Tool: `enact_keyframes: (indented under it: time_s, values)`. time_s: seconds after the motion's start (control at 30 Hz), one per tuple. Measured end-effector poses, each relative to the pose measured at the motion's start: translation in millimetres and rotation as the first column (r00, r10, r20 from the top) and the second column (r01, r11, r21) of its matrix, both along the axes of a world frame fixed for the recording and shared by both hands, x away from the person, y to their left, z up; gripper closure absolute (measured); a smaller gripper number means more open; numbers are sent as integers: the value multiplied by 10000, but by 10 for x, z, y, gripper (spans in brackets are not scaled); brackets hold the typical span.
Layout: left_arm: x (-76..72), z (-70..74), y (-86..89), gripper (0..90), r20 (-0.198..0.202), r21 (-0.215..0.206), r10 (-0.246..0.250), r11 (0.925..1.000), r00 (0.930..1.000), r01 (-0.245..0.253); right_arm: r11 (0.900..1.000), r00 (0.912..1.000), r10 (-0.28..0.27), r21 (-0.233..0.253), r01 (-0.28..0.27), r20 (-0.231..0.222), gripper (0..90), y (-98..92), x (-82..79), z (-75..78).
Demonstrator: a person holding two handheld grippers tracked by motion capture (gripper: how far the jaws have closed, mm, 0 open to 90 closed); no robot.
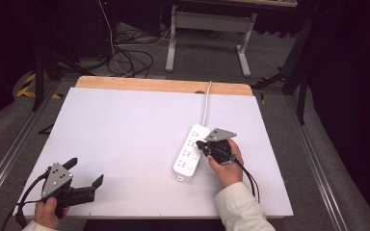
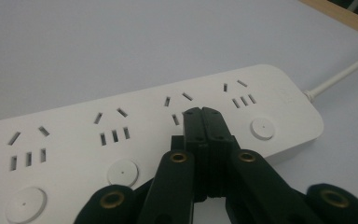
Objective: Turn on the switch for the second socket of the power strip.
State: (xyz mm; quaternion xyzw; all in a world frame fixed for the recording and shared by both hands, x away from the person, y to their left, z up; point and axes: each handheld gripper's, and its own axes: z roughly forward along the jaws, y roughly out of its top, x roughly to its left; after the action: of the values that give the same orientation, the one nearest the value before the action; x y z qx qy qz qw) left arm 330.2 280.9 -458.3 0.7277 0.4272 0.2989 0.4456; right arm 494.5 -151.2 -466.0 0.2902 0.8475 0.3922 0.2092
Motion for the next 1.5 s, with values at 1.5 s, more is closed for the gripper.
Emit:
enact_keyframes:
  time_s: [1.5]
  values:
    - [0,3,-13,27,22,56,-112,9999,9999,112,9982,9980,-576,172,572,261,900,37,-49,-90]
